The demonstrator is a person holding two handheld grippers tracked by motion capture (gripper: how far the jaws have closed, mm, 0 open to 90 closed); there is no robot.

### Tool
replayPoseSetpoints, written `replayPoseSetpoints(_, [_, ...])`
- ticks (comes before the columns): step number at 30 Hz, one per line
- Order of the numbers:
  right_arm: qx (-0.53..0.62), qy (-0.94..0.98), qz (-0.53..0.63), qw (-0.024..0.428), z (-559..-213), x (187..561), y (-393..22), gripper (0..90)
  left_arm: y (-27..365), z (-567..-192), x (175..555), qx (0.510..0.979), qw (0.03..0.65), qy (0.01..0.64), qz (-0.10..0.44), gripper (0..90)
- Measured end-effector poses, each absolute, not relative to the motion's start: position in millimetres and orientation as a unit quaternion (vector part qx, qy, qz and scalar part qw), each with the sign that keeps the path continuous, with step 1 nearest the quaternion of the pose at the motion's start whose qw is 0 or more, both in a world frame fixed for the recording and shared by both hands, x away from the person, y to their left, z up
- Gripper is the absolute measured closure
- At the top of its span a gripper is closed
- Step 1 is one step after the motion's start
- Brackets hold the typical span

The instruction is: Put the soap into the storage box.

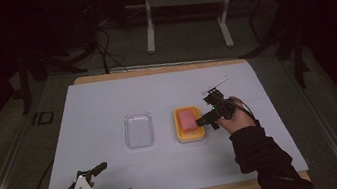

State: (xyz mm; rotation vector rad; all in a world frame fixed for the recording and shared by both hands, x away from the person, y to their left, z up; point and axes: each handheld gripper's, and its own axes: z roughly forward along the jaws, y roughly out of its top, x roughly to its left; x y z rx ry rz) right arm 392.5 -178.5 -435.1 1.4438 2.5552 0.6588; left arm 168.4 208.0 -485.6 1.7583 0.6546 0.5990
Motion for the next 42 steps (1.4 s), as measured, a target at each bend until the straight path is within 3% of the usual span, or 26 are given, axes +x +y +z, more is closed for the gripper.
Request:
replayPoseSetpoints(15, [0.448, 0.852, 0.248, 0.112, -450.2, 366.0, -214.0, 12.1, 207.4, -485.9, 168.4, 0.746, 0.552, 0.276, 0.252, 0.2])
replayPoseSetpoints(42, [0.431, 0.836, 0.305, 0.15, -473.9, 322.5, -266.9, 12.2, 206.9, -486.2, 168.5, 0.747, 0.55, 0.276, 0.251, 0.2])
